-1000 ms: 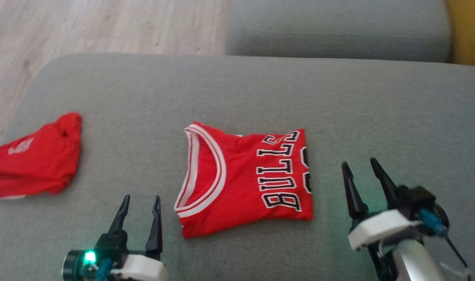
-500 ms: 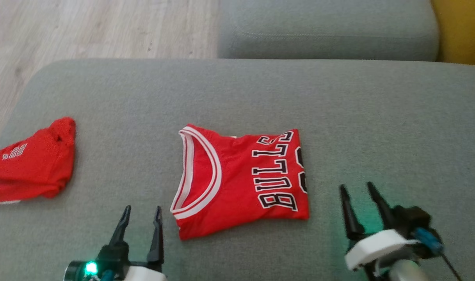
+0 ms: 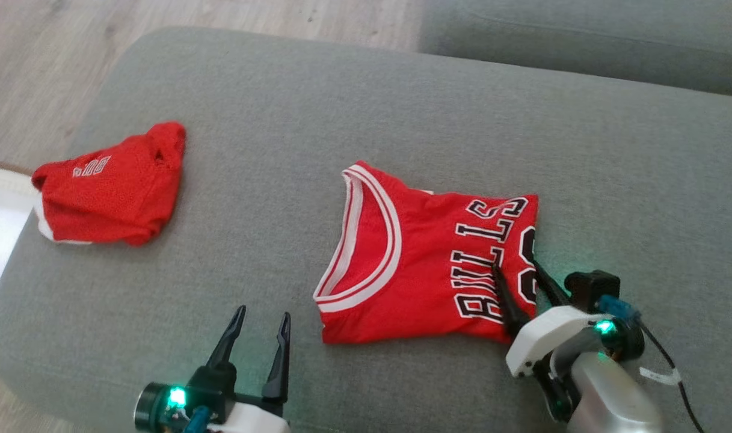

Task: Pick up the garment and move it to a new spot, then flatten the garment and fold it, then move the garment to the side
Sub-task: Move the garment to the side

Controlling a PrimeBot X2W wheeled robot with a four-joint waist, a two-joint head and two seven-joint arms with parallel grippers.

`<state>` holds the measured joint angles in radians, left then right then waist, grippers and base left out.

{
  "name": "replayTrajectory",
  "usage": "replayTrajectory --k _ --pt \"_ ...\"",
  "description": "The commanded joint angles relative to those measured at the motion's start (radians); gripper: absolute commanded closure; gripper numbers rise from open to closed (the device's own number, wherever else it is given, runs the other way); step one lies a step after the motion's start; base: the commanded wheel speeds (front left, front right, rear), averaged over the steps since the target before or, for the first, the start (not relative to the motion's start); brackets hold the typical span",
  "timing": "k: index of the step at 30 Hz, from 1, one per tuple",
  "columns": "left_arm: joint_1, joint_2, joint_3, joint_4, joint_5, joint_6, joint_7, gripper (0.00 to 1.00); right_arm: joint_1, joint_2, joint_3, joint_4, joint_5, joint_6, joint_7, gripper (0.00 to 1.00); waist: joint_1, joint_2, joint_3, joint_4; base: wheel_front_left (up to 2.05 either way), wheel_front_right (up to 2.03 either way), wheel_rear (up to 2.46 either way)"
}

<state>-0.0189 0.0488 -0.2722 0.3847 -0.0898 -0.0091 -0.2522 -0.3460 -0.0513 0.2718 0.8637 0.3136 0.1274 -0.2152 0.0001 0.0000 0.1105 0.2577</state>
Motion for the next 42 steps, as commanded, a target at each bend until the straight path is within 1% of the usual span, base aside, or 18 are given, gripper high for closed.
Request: replayTrajectory --k 1,2,3,5,9,11,12,13,19,22,25,30,34,39,42 --pt "-0.026 0.002 0.024 -0.024 -0.003 0.002 -0.010 0.00 -0.021 0.001 0.029 -0.013 0.016 0.003 -0.005 0.00 -0.0001 0.0000 0.011 0.013 0.00 0.00 0.00" --pt "-0.025 0.002 0.026 -0.026 -0.005 0.005 -0.010 0.00 -0.025 0.001 0.033 0.001 0.029 0.003 -0.009 0.54 -0.0001 0.0000 0.013 0.012 0.00 0.00 0.00" --pt "-0.022 0.002 0.028 -0.027 -0.007 0.007 -0.010 0.00 -0.030 0.001 0.041 0.013 0.034 0.003 -0.014 1.00 -0.0001 0.0000 0.013 0.007 0.00 0.00 0.00" --pt "-0.019 0.002 0.031 -0.031 -0.010 0.010 -0.010 0.00 -0.041 0.001 0.048 0.016 0.049 0.003 -0.031 1.00 -0.0001 0.0000 0.011 -0.011 0.00 0.00 0.00" --pt "-0.019 0.002 0.041 -0.035 -0.012 0.010 -0.010 0.00 -0.047 0.001 0.020 -0.002 0.067 0.003 -0.045 1.00 -0.0001 0.0000 -0.008 -0.085 0.00 0.00 0.00" --pt "-0.026 0.001 0.042 -0.039 -0.015 0.009 -0.010 0.00 -0.041 0.001 -0.005 -0.040 0.061 0.003 -0.046 1.00 -0.0001 0.0000 -0.016 -0.143 0.00 0.00 0.00" --pt "-0.036 0.001 0.038 -0.045 -0.019 0.009 -0.010 0.00 -0.026 0.001 -0.020 -0.079 0.046 0.003 -0.046 1.00 -0.0001 0.0000 -0.018 -0.209 0.00 0.00 0.00" --pt "-0.041 0.001 0.035 -0.045 -0.019 0.008 -0.010 0.00 -0.018 0.001 -0.025 -0.095 0.041 0.003 -0.046 1.00 -0.0001 0.0000 -0.019 -0.242 0.00 0.00 0.00" --pt "-0.073 0.001 0.033 -0.045 -0.021 0.005 -0.010 0.00 0.022 0.001 -0.022 -0.168 0.025 0.003 -0.046 1.00 -0.0001 0.0000 -0.007 -0.454 0.00 0.00 0.00" --pt "-0.082 0.001 0.028 -0.045 -0.027 0.004 -0.010 0.00 0.038 0.001 -0.013 -0.198 0.040 0.003 -0.046 1.00 -0.0001 0.0000 0.001 -0.544 0.00 0.00 0.00" --pt "-0.096 0.001 0.015 -0.044 -0.034 0.006 -0.010 0.00 0.052 0.001 -0.008 -0.225 0.047 0.003 -0.046 1.00 -0.0001 0.0000 0.011 -0.608 0.00 0.00 0.00" --pt "-0.117 0.001 -0.007 -0.039 -0.033 0.004 -0.010 0.00 0.056 0.001 -0.002 -0.258 0.044 0.003 -0.046 1.00 -0.0001 0.0000 0.033 -0.664 0.00 0.00 0.00" --pt "-0.121 0.001 -0.011 -0.034 -0.027 0.002 -0.010 0.00 0.034 0.001 0.005 -0.268 0.021 0.003 -0.046 1.00 -0.0001 0.0000 0.046 -0.670 0.00 0.00 0.00" --pt "-0.132 0.001 -0.013 -0.027 -0.013 -0.003 -0.010 0.00 -0.076 0.000 -0.009 -0.245 -0.050 0.003 -0.046 1.00 -0.0001 0.0000 0.079 -0.636 0.00 0.00 0.00" --pt "-0.140 0.001 -0.010 -0.017 0.003 -0.009 -0.010 0.00 -0.174 -0.020 -0.039 -0.203 -0.111 0.003 -0.046 1.00 -0.0001 0.0000 0.099 -0.601 0.00 0.00 0.00"
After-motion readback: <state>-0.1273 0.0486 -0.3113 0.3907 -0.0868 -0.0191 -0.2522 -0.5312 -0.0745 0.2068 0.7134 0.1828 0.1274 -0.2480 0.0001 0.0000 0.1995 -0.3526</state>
